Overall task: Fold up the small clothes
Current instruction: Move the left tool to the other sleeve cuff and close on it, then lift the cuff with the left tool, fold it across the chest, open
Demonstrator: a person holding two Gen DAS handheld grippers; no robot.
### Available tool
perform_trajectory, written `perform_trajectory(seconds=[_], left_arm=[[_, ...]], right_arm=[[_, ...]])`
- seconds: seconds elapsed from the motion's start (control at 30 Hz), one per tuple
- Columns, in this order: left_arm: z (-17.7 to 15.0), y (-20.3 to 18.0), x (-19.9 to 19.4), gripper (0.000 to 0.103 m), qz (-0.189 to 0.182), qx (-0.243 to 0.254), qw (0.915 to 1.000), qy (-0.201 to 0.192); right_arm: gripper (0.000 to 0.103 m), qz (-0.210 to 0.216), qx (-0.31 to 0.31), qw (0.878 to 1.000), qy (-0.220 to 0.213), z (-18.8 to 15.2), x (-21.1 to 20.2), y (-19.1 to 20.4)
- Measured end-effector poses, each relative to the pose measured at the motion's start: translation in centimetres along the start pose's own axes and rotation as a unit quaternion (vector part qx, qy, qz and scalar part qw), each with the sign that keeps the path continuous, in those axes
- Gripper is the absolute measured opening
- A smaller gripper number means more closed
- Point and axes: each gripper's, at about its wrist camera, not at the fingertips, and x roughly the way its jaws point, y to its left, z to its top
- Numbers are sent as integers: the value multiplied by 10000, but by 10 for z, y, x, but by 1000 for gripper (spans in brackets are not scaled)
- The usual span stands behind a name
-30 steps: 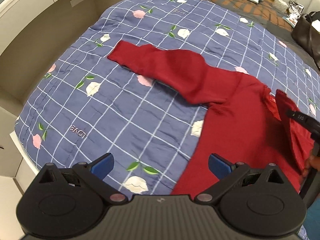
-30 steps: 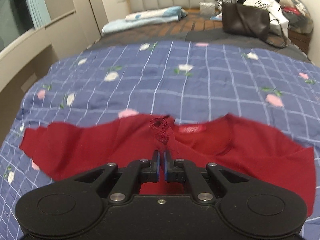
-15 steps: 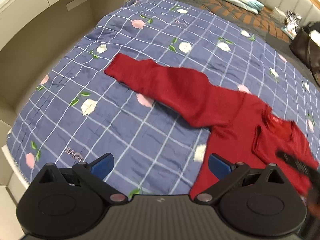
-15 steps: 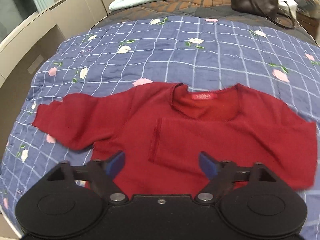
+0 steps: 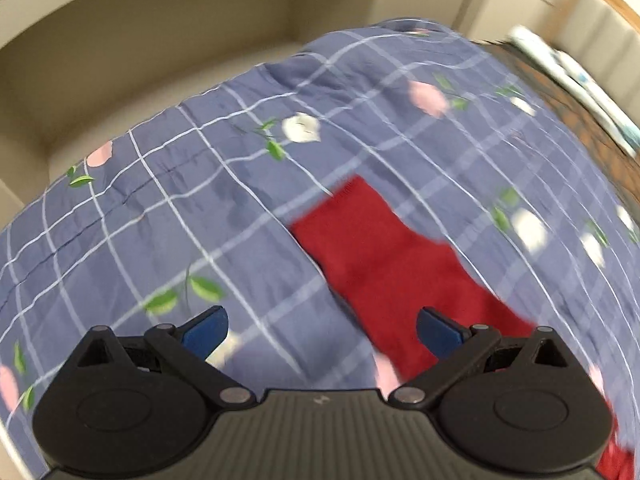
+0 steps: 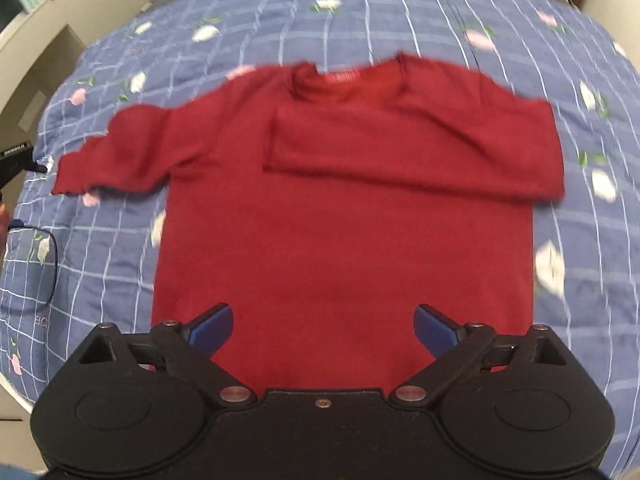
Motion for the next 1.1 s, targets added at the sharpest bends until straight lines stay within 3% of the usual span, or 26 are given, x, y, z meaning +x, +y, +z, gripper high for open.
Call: perform_trajectory(seconds=[0.2,0.37,0.53,0.6,0.67,0.77,0.97,1.1], left_arm=[[32,10,53,101,167,-372,9991,88],[36,14,77,76,105,-607,9977,275],[40,19,86,70,18,-845,9961,245],[42,18,87,57,-3,-776,9967,246],[42,16,88,25,41,-576,9980,256],[43,15,83,5,-174,-497,9984,215],[46,7,64,1,-405,-427,9983,-16],[47,5,29,1,-578,-354,9968,-414]], right_arm=[[97,-129,10,9987,483,-18,12,4],[97,-160,-13,9980,611,-16,16,9],[97,-105,-191,9975,669,-12,19,19],[97,-74,-233,9972,710,-12,22,22],[97,-44,-256,9968,750,-12,24,25],[97,8,-302,9968,741,-11,23,29],[97,-10,-251,9977,631,-9,17,26],[97,-8,-147,9987,491,-7,9,21]])
